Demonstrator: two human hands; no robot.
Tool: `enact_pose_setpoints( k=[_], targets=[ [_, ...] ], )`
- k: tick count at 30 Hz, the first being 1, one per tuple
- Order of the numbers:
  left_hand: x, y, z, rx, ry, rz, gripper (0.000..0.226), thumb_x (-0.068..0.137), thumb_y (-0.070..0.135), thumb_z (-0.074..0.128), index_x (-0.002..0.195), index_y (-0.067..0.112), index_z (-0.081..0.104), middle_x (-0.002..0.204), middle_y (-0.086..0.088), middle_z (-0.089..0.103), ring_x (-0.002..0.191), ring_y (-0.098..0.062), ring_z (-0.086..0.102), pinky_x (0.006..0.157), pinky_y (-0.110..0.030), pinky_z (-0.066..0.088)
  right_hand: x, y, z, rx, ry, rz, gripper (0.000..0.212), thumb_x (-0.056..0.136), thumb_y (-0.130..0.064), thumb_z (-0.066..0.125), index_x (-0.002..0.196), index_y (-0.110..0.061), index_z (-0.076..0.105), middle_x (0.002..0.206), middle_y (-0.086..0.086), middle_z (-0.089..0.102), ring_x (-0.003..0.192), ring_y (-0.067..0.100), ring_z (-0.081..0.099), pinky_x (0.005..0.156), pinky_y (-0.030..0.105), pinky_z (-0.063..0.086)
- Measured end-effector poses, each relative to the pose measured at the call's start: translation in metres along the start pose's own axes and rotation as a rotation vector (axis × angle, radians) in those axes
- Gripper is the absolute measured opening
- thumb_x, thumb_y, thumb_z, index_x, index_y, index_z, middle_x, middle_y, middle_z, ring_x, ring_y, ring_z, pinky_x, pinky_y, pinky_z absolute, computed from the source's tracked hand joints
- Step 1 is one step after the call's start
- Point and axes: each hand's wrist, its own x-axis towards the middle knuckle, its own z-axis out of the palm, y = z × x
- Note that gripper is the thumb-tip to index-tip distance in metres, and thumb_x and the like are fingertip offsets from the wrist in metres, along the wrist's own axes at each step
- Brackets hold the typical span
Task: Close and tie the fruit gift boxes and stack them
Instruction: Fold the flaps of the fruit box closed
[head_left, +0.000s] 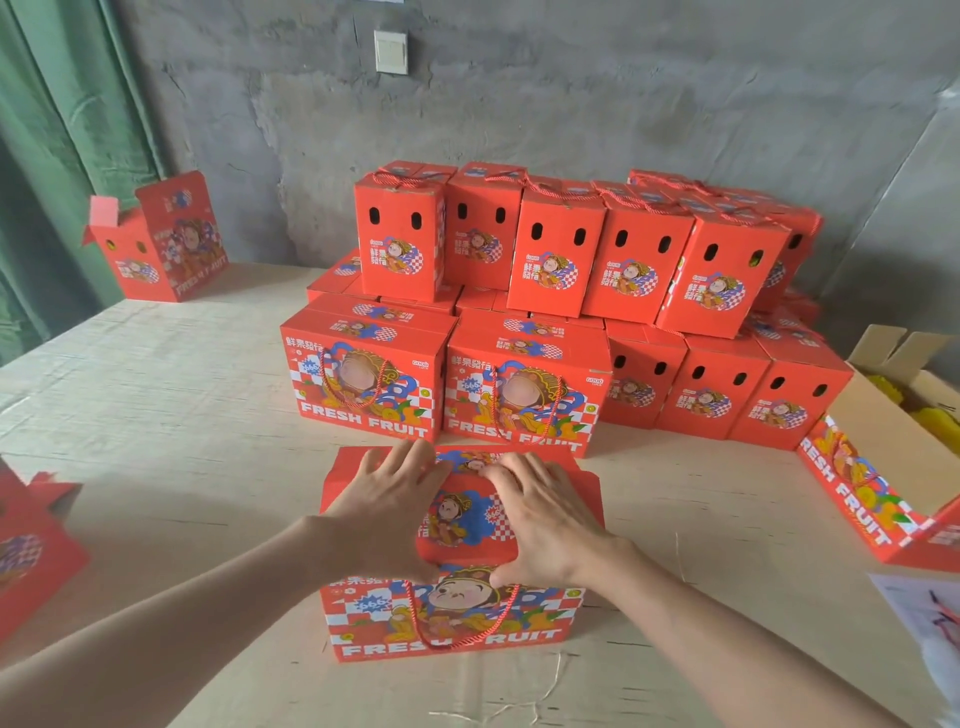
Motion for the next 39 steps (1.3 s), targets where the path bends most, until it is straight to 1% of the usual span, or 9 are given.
enact_pose_setpoints(
  k=[4, 8, 14, 17, 21, 27, 31, 35, 39],
  targets=[
    [-0.011, 0.010, 0.000, -0.033, 0.101, -0.066, 0.107, 0.057, 0.086, 0.046, 0.140, 0.019, 0.035, 0.124, -0.001, 0.041, 0.113, -0.021, 0.043, 0.096, -0.042, 0.040, 0.000, 0.001, -0.002, -0.032, 0.023, 0.031, 0.106, 0.054, -0.066, 0.076, 0.137, -0.021, 0.027, 0.123, 0.001, 0.027, 0.112, 0.019, 0.029, 0.100, 0.040, 0.027],
    [-0.010, 0.012, -0.004, 0.052, 0.288, 0.040, 0.095, 0.044, 0.085, 0.062, 0.108, 0.015, 0.064, 0.091, 0.000, 0.060, 0.078, -0.018, 0.060, 0.062, -0.032, 0.055, -0.001, 0.002, 0.001, -0.080, 0.043, 0.020, 0.103, 0.054, -0.067, 0.074, 0.134, -0.023, 0.026, 0.115, 0.001, 0.031, 0.104, 0.019, 0.030, 0.092, 0.038, 0.029],
    [-0.011, 0.005, -0.001, -0.073, 0.093, -0.045, 0.107, 0.059, 0.089, 0.045, 0.140, 0.020, 0.035, 0.125, 0.002, 0.042, 0.114, -0.018, 0.041, 0.100, -0.034, 0.036, -0.004, 0.008, -0.003, -0.007, 0.039, -0.016, 0.105, 0.057, -0.077, 0.067, 0.139, -0.021, 0.030, 0.123, -0.001, 0.034, 0.111, 0.017, 0.032, 0.098, 0.036, 0.028],
    [-0.018, -0.003, -0.009, -0.184, 0.276, -0.037, 0.092, 0.073, 0.086, 0.027, 0.122, 0.014, 0.057, 0.109, 0.001, 0.056, 0.100, -0.020, 0.054, 0.091, -0.041, 0.046, -0.013, 0.021, -0.010, 0.182, 0.138, 0.013, 0.087, 0.072, -0.080, 0.050, 0.132, -0.018, 0.046, 0.124, -0.003, 0.044, 0.115, 0.013, 0.039, 0.104, 0.035, 0.030],
    [-0.036, -0.019, 0.003, -0.349, 0.600, -0.196, 0.075, 0.095, 0.059, 0.018, 0.090, 0.008, 0.072, 0.088, -0.007, 0.060, 0.081, -0.028, 0.057, 0.071, -0.045, 0.052, -0.022, 0.033, 0.000, 0.250, 0.383, 0.117, 0.039, 0.092, -0.049, 0.047, 0.110, -0.019, 0.065, 0.101, -0.001, 0.053, 0.101, 0.022, 0.051, 0.089, 0.037, 0.036],
    [-0.040, -0.002, 0.017, -0.459, 0.675, -0.427, 0.059, 0.092, 0.051, 0.035, 0.086, 0.001, 0.066, 0.089, -0.013, 0.059, 0.086, -0.035, 0.052, 0.076, -0.048, 0.045, -0.013, 0.024, 0.014, 0.187, 0.680, 0.175, 0.051, 0.094, -0.052, 0.039, 0.080, -0.011, 0.066, 0.079, 0.001, 0.058, 0.077, 0.024, 0.057, 0.072, 0.034, 0.041],
    [-0.043, 0.002, 0.016, -0.421, 0.807, -0.358, 0.064, 0.099, 0.049, 0.028, 0.079, 0.001, 0.065, 0.082, -0.012, 0.058, 0.079, -0.030, 0.049, 0.074, -0.039, 0.041, -0.017, 0.023, 0.017, 0.129, 0.864, 0.118, 0.045, 0.095, -0.044, 0.047, 0.073, -0.010, 0.067, 0.074, 0.001, 0.058, 0.070, 0.022, 0.056, 0.068, 0.030, 0.039],
    [-0.041, 0.003, 0.013, -0.518, 0.789, -0.397, 0.057, 0.095, 0.047, 0.038, 0.077, 0.000, 0.065, 0.081, -0.010, 0.061, 0.077, -0.029, 0.052, 0.070, -0.033, 0.043, -0.014, 0.023, 0.014, 0.131, 0.874, 0.104, 0.040, 0.092, -0.038, 0.053, 0.069, -0.008, 0.068, 0.068, 0.002, 0.060, 0.065, 0.021, 0.058, 0.063, 0.031, 0.045],
    [-0.036, 0.001, 0.020, -0.658, 0.737, -0.610, 0.012, 0.087, 0.011, 0.064, 0.079, 0.002, 0.066, 0.081, -0.010, 0.067, 0.075, -0.028, 0.058, 0.068, -0.031, 0.042, -0.013, 0.022, 0.017, 0.138, 0.746, 0.176, 0.028, 0.091, -0.023, 0.054, 0.074, -0.010, 0.072, 0.070, 0.000, 0.067, 0.065, 0.023, 0.061, 0.062, 0.032, 0.046]
  ],
)
